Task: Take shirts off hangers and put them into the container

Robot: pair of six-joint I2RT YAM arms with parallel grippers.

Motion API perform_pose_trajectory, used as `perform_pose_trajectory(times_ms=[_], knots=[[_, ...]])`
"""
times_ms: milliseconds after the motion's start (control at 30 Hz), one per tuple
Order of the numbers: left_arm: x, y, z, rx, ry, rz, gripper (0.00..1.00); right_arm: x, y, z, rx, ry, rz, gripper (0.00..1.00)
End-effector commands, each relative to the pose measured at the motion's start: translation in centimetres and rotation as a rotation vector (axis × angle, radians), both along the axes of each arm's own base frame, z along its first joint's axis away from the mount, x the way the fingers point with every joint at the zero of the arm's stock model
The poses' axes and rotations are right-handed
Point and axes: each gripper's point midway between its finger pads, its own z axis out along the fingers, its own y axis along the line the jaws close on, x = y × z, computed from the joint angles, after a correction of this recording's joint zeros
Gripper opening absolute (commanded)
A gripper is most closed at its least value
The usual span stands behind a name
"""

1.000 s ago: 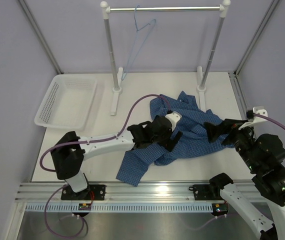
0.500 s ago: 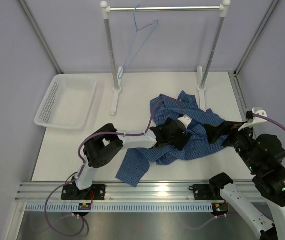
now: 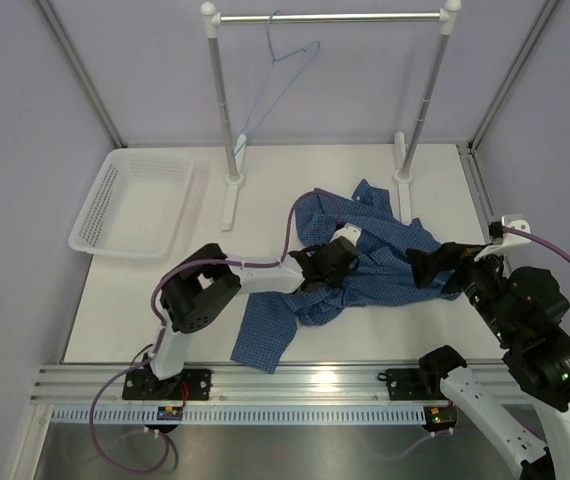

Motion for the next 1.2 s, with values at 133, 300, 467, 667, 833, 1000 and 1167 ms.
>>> perform_pose_trajectory(times_ms=[133, 300, 467, 667, 833, 1000, 1167], knots=[[0.6, 8.2, 7.5, 0.000, -0.142, 0.179, 0.00, 1.1, 0.8, 0.2, 0.007, -0.009, 0.013, 1.00], [0.0, 12.4, 16.3, -0.093, -0.284, 0.240, 0.00, 1.8, 1.4, 0.7, 0.002, -0.025, 0.030, 0.99], [-1.2, 19.4, 24.9, -0.200, -0.424, 0.380, 0.00, 2.6, 2.2, 1.3, -0.001, -0.044, 0.056, 1.00], [-2.7, 28.6, 30.1, -0.160, -0.531, 0.561, 0.00, 3.6, 3.1, 2.2, -0.013, -0.063, 0.086, 0.99], [-4.0, 36.6, 34.6, -0.159, -0.613, 0.754, 0.00, 4.4, 4.2, 2.5, -0.014, -0.063, 0.123, 1.00], [-4.5, 40.5, 40.0, -0.153, -0.710, 0.861, 0.00, 4.9, 5.3, 2.6, -0.005, -0.062, 0.166, 1.00], [-3.5, 42.6, 48.6, -0.180, -0.837, 0.955, 0.00, 5.0, 6.0, 2.4, -0.002, -0.058, 0.201, 1.00]])
